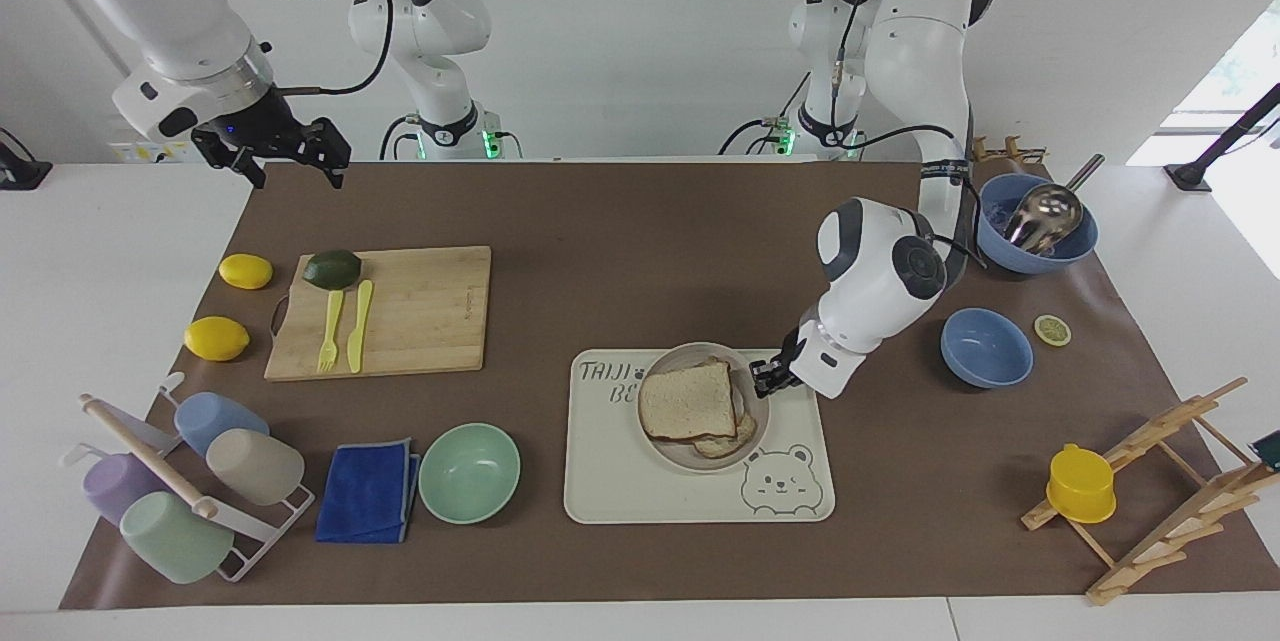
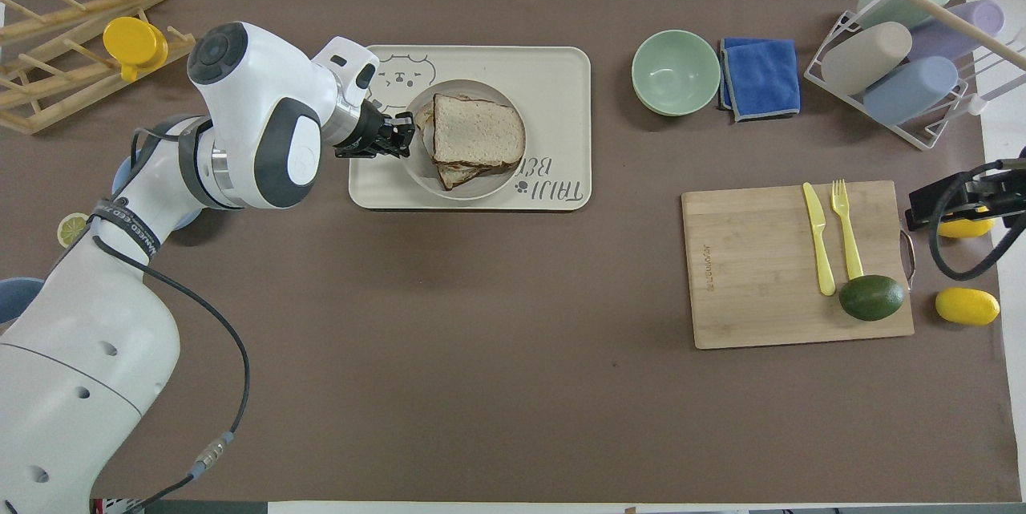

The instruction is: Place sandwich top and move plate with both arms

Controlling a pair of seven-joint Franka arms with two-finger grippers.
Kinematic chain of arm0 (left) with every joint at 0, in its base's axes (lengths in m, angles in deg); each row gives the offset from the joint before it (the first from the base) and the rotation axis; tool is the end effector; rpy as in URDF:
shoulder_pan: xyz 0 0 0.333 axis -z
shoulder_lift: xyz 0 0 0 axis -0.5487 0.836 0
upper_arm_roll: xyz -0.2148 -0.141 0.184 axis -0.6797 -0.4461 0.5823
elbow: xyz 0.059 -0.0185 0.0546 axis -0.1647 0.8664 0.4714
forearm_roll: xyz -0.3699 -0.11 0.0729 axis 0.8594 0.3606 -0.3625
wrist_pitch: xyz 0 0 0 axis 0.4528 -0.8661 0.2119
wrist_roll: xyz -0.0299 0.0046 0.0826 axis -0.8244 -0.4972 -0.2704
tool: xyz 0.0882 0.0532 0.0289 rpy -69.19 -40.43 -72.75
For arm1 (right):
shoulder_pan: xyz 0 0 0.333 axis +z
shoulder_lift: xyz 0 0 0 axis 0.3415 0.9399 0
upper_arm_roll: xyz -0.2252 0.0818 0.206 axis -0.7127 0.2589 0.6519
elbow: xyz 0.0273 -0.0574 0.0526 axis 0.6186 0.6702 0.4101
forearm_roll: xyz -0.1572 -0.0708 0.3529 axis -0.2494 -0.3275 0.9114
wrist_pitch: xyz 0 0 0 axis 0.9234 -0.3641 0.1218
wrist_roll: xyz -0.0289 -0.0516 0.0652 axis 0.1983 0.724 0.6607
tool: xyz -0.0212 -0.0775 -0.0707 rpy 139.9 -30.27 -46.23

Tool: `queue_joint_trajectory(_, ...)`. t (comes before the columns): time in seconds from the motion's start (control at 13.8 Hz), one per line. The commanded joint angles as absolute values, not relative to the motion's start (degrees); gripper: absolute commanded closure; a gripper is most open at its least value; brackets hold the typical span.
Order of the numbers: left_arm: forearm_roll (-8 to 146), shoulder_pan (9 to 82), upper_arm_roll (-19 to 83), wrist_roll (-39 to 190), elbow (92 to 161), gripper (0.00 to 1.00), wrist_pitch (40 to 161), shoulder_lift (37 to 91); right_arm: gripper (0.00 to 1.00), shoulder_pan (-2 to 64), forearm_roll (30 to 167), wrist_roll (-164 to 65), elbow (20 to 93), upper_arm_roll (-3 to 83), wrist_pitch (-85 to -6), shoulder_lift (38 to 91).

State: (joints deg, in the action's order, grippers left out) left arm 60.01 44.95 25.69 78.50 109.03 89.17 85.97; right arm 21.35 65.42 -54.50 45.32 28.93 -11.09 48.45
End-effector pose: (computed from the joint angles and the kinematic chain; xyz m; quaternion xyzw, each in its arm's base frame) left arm 0.6508 -0.2480 0.3204 0.9842 0.0678 -0.0250 0.1618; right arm 0.5341 -0.0278 0.6069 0.9971 0.0009 -0.0738 0.0174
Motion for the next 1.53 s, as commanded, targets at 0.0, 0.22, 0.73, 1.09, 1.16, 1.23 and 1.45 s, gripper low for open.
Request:
queue_joint_trajectory(0.0, 60.58, 44.79, 25.33, 77.16, 109.06, 1.0, 92.49, 86.03, 0.0, 21.11, 67.05, -55.4, 45.33, 28.87, -10.31, 48.17)
queue_joint_trajectory(0.22, 60.58, 44.7, 25.33, 76.11, 109.68, 1.0, 93.21, 85.94, 0.0, 21.02, 67.05, -55.4, 45.33, 28.87, -10.31, 48.17)
queue_joint_trajectory(0.73, 60.05, 44.0, 25.33, 74.96, 108.81, 0.0, 88.65, 85.59, 0.0, 21.02, 67.05, -55.4, 45.33, 28.87, -10.31, 48.17)
queue_joint_trajectory(1.09, 57.33, 41.99, 26.04, 75.13, 108.45, 0.0, 81.19, 80.16, 0.0, 21.02, 67.05, -55.4, 45.33, 28.87, -10.31, 48.17)
queue_joint_trajectory(1.16, 55.58, 41.45, 26.04, 75.13, 108.8, 0.0, 78.73, 77.79, 0.0, 21.02, 67.05, -55.4, 45.33, 28.87, -10.31, 48.17)
queue_joint_trajectory(1.23, 53.3, 40.67, 26.21, 75.22, 109.15, 0.0, 75.93, 75.51, 0.0, 21.02, 67.05, -55.4, 45.33, 28.87, -10.31, 48.17)
queue_joint_trajectory(1.45, 47.93, 38.91, 26.65, 75.05, 109.16, 0.0, 68.1, 69.7, 0.0, 21.02, 67.05, -55.4, 45.33, 28.87, -10.31, 48.17)
